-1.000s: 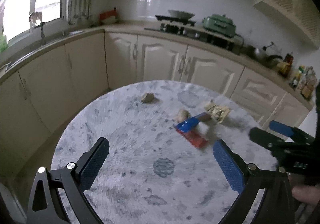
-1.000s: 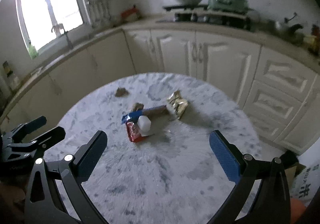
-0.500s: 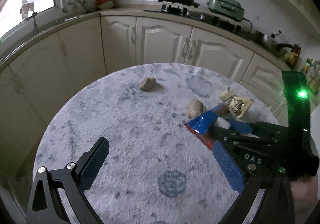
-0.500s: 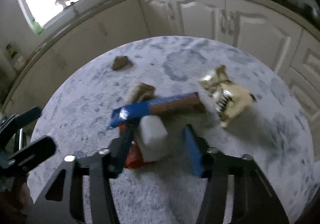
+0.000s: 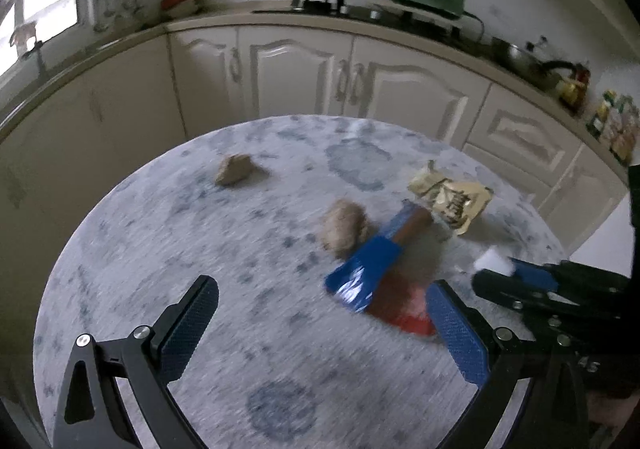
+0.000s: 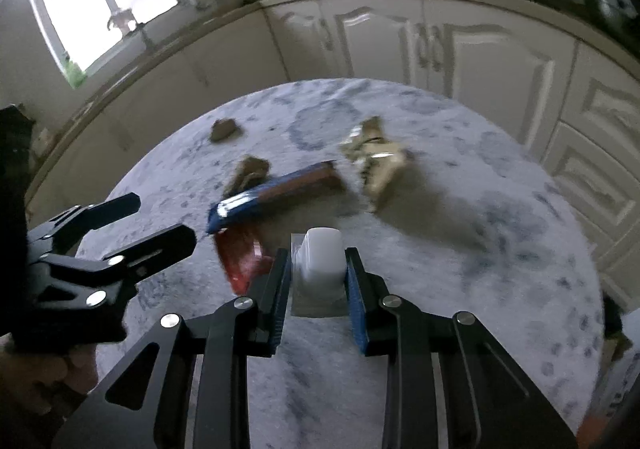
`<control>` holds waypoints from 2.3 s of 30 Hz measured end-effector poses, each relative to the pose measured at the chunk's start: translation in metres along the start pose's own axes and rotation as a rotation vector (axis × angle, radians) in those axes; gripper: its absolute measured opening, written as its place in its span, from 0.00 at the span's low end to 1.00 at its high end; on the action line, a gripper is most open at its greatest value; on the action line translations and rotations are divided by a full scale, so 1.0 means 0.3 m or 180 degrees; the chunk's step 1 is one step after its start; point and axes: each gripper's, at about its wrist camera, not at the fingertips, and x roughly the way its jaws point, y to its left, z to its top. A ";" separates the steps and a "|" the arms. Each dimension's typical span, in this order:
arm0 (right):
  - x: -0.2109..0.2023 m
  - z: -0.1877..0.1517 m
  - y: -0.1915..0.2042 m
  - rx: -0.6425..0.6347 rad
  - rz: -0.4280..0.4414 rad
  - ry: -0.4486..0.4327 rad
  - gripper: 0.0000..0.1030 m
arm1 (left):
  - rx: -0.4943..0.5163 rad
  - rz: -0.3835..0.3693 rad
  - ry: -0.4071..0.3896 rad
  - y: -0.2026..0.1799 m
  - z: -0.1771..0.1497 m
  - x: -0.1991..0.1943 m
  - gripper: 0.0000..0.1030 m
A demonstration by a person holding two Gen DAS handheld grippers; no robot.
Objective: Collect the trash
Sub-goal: 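Grasp the blue snack bar wrapper with the left tool while the right tool grasps a white item, then carry both items to the blue bin and release them inside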
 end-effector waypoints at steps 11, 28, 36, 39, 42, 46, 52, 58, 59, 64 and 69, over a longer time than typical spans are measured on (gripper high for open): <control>-0.040 -0.012 -0.086 0.0190 -0.0013 -0.0060 0.26 | 0.0222 0.0046 0.0245 -0.107 0.047 0.213 0.65; -0.095 -0.047 -0.094 0.0266 0.0003 -0.0092 0.26 | -0.0146 -0.0332 0.0191 0.043 -0.050 0.082 0.14; -0.176 -0.081 -0.064 0.0292 0.0009 -0.0179 0.26 | -0.0173 -0.0310 -0.0016 0.039 -0.122 -0.113 0.14; -0.225 -0.089 -0.056 0.0287 -0.0006 -0.0245 0.26 | -0.0133 -0.0318 -0.0113 0.014 -0.137 -0.188 0.14; -0.299 -0.102 -0.047 0.0282 -0.0027 -0.0352 0.26 | -0.0065 -0.0301 -0.0242 -0.024 -0.142 -0.263 0.14; -0.393 -0.121 -0.043 0.0274 -0.0068 -0.0486 0.26 | 0.0037 -0.0323 -0.0440 -0.094 -0.140 -0.371 0.14; -0.555 -0.160 -0.050 0.0286 -0.0139 -0.0726 0.26 | 0.0225 -0.0390 -0.0716 -0.213 -0.138 -0.515 0.14; -0.726 -0.206 -0.091 0.0325 -0.0263 -0.0992 0.26 | 0.0445 -0.0515 -0.0929 -0.351 -0.133 -0.613 0.14; -0.759 -0.217 -0.106 0.0347 -0.0297 -0.1040 0.26 | 0.0477 -0.0557 -0.0947 -0.378 -0.129 -0.618 0.14; -0.899 -0.275 -0.220 0.0553 -0.0523 -0.1241 0.26 | 0.0707 -0.0798 -0.1023 -0.553 -0.118 -0.617 0.14; -1.004 -0.355 -0.390 0.0868 -0.0786 -0.1335 0.26 | 0.0948 -0.1096 -0.0981 -0.762 -0.105 -0.555 0.15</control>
